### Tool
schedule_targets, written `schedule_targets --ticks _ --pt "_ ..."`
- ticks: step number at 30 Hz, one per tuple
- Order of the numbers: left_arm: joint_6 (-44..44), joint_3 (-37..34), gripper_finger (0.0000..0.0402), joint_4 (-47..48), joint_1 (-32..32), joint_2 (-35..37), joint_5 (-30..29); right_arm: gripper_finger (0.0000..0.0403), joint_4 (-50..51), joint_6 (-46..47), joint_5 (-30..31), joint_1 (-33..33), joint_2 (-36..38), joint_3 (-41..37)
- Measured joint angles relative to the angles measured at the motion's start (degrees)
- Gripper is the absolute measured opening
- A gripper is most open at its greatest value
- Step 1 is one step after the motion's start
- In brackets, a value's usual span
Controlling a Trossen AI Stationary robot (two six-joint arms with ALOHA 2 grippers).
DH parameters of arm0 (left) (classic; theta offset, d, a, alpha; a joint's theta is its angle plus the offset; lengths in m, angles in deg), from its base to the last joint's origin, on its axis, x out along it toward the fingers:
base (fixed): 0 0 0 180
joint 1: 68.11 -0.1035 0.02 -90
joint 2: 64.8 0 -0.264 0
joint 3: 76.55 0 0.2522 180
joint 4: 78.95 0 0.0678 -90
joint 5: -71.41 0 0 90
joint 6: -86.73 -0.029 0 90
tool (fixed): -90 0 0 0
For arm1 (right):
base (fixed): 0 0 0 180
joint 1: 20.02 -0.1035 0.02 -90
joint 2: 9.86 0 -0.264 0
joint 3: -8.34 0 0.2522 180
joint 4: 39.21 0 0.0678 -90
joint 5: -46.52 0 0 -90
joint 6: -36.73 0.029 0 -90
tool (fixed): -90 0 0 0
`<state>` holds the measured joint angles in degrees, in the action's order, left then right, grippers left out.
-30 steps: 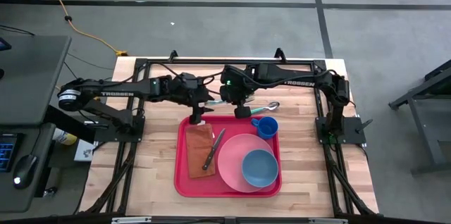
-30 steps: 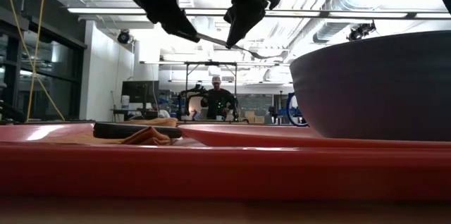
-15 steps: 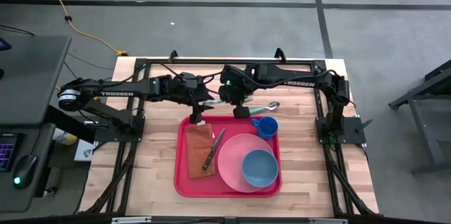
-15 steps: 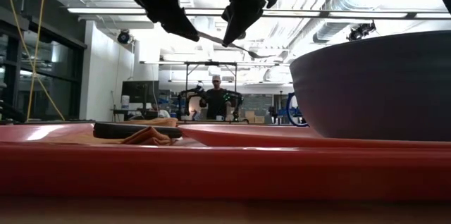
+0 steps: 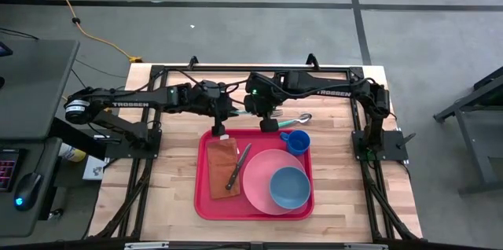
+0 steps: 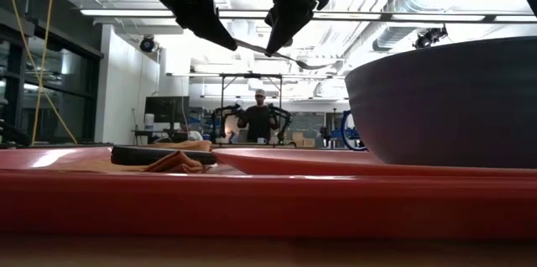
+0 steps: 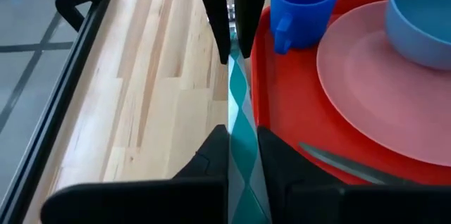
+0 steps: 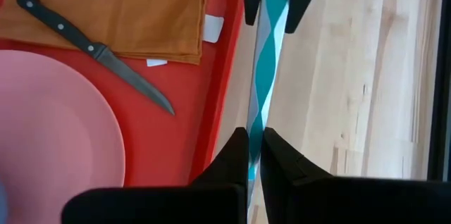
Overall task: Set up tray
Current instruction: Put the blue fork on top of the orange napkin on the serving tray
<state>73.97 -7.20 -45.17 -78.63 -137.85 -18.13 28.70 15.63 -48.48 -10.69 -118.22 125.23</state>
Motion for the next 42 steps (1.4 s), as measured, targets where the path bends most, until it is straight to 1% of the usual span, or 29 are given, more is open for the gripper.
schedule_targets --ticks 14,17,20,24,26,29,31,34,37,39,42 --pt "-0.5 0.2 0.0062 2.1 0.1 0.1 -1.6 0.0 -0.5 1.7 0.8 -0.4 0.0 0.0" --pt "0.2 0.2 0.0062 2.5 0.1 0.2 -3.7 0.0 -1.0 1.6 2.8 -0.7 0.0 0.0" --pt "2.5 0.2 0.0062 3.0 0.2 0.6 -7.2 0.0 -1.3 1.6 5.8 -0.7 0.5 0.4" --pt "6.0 0.2 0.0062 3.8 0.2 1.8 -12.5 0.0 -0.9 3.7 10.9 -0.7 0.7 3.5" --pt "9.3 -0.4 0.0062 7.7 0.0 2.5 -18.2 0.0002 0.4 5.5 14.0 -0.7 1.1 5.5" --pt "16.6 -0.1 0.0062 11.4 -0.1 3.5 -25.4 0.0002 -0.7 9.7 20.6 -0.7 1.3 9.1" --pt "21.5 -0.1 0.0062 16.1 0.1 4.8 -27.8 0.0002 0.9 11.8 24.3 -0.2 1.2 11.3" --pt "25.7 -0.1 0.0062 18.8 0.6 5.7 -29.5 0.0001 2.2 14.5 27.3 1.1 1.1 14.3" --pt "31.8 -0.1 0.0062 22.0 2.3 7.6 -33.1 0.0001 5.7 16.7 31.1 2.4 1.1 16.0" --pt "38.1 -0.1 0.0062 26.1 3.9 8.7 -36.6 0.0001 8.4 18.2 34.4 3.2 1.1 16.2" --pt "50.8 -0.1 0.0062 33.0 7.7 10.7 -44.0 0.0001 13.0 21.2 36.2 4.7 1.8 15.9"
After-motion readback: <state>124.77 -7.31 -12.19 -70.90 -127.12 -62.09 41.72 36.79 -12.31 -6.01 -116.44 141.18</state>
